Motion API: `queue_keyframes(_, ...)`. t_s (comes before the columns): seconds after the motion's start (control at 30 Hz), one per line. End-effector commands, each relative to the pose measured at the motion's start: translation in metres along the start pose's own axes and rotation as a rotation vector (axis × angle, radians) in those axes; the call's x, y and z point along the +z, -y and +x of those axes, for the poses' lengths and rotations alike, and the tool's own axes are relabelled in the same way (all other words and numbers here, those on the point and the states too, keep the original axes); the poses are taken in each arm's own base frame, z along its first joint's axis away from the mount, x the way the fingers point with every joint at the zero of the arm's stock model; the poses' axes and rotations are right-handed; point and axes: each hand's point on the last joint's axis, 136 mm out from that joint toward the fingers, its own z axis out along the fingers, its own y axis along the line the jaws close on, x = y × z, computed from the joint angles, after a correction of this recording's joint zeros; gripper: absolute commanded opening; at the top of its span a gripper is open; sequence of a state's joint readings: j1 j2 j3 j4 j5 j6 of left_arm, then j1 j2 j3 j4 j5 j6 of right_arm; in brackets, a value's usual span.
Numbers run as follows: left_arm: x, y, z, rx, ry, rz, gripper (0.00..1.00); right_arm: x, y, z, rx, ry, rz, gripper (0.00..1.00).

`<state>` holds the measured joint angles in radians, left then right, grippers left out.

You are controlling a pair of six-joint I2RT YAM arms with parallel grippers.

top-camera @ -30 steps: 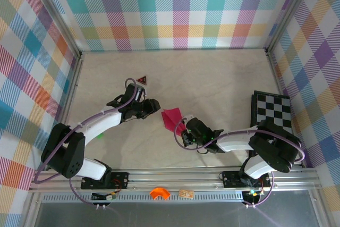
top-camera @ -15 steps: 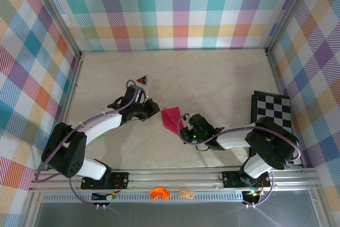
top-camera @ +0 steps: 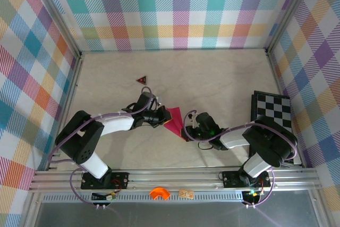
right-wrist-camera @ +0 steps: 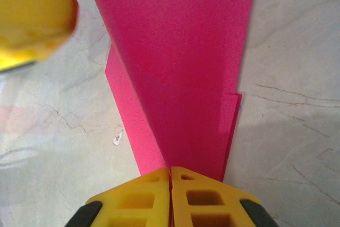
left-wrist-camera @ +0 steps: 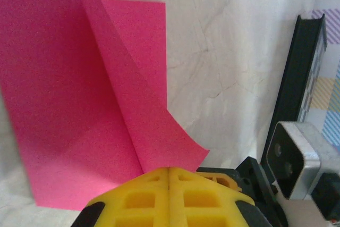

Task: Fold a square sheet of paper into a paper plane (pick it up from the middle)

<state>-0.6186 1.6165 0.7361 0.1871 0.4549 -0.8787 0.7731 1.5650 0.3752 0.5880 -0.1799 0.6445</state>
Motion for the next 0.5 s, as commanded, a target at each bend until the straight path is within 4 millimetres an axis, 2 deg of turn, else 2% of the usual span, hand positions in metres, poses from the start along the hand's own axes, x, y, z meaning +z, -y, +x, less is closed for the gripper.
queue_keyframes(0.0, 0.011, 0.017, -0.002, 0.022, 0.006, 0.047, 0.02, 0.002, 0.009, 0.027, 0.078, -0.096, -0.008, 0.10)
queue_keyframes(0.37, 0.031, 0.013, -0.002, 0.022, -0.016, 0.034, 0.02, 0.000, 0.012, 0.027, 0.097, -0.099, -0.007, 0.16)
queue_keyframes(0.47, 0.032, 0.010, -0.001, 0.019, -0.017, 0.023, 0.02, -0.001, 0.012, 0.026, 0.093, -0.100, -0.008, 0.13)
